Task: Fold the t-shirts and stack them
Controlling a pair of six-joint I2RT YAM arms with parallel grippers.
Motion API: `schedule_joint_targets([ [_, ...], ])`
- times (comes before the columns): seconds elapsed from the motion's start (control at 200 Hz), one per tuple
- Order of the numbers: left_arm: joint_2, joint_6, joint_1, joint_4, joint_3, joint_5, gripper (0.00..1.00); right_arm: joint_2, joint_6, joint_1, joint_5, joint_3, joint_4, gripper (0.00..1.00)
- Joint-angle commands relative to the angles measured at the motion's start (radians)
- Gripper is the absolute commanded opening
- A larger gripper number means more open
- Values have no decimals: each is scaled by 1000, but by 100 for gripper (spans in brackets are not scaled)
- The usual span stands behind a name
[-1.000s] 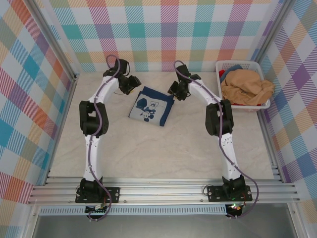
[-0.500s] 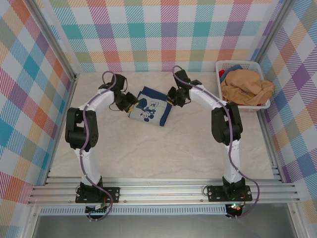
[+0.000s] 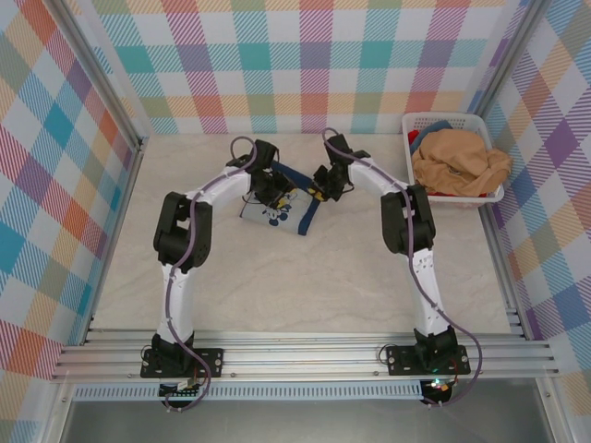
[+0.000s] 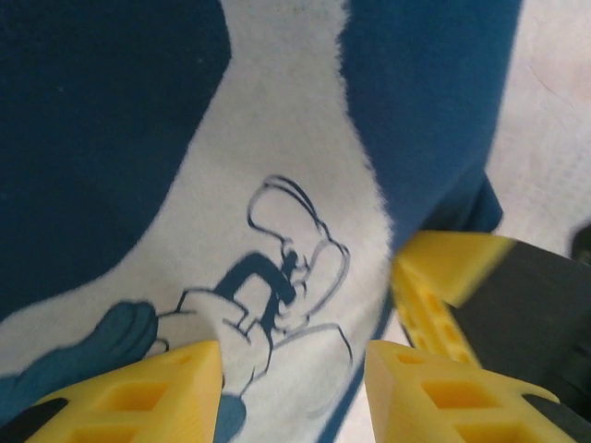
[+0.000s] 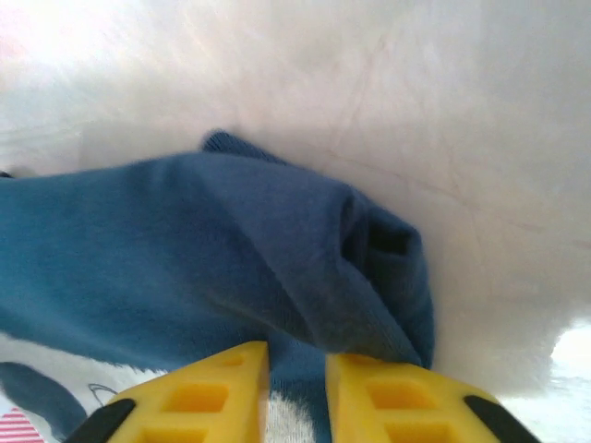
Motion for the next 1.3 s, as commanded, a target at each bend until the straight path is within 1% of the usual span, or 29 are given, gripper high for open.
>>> schedule_joint_targets([
  [0.0,5,-90,-2,26,17,-54,45,-61,-69,1,-16,-18,-12,31],
  [0.095,20,-104,-3,27,48,-80,45,-154,-82,1,23,-79,-3,38],
  [0.165,55,-81,-13,-49,123,-99,44,-235,-81,3,50,-156,18,38],
  [0.22,74,-35,-32,-133,195,-154,42,-301,-80,3,69,-224,35,38],
  [0.265,82,28,-53,-199,250,-211,42,-348,-85,2,82,-275,42,39],
  [0.305,90,79,-71,-256,289,-282,42,-387,-88,1,91,-315,40,39],
  [0.34,99,121,-86,-281,308,-325,42,-420,-89,0,96,-351,44,39],
  [0.38,110,142,-96,-298,314,-347,41,-452,-89,0,97,-387,51,39],
  [0.48,149,120,-104,-356,324,-377,41,-513,-87,0,88,-450,55,40],
  [0.605,172,86,-109,-343,306,-379,41,-569,-91,0,80,-507,57,40],
  [0.695,203,58,-108,-389,329,-397,42,-594,-95,0,74,-534,49,40],
  [0.775,206,37,-100,-409,313,-417,42,-614,-99,0,73,-551,46,40],
  [0.935,177,15,-45,-446,238,-448,42,-656,-108,0,87,-572,24,40],
  [1.03,108,16,13,-397,100,-443,41,-679,-121,0,92,-584,12,40],
  [1.16,2,86,116,-361,-60,-459,40,-715,-131,-1,91,-609,1,40],
  [1.295,-86,170,254,-337,-193,-446,37,-754,-131,0,90,-648,-2,40],
])
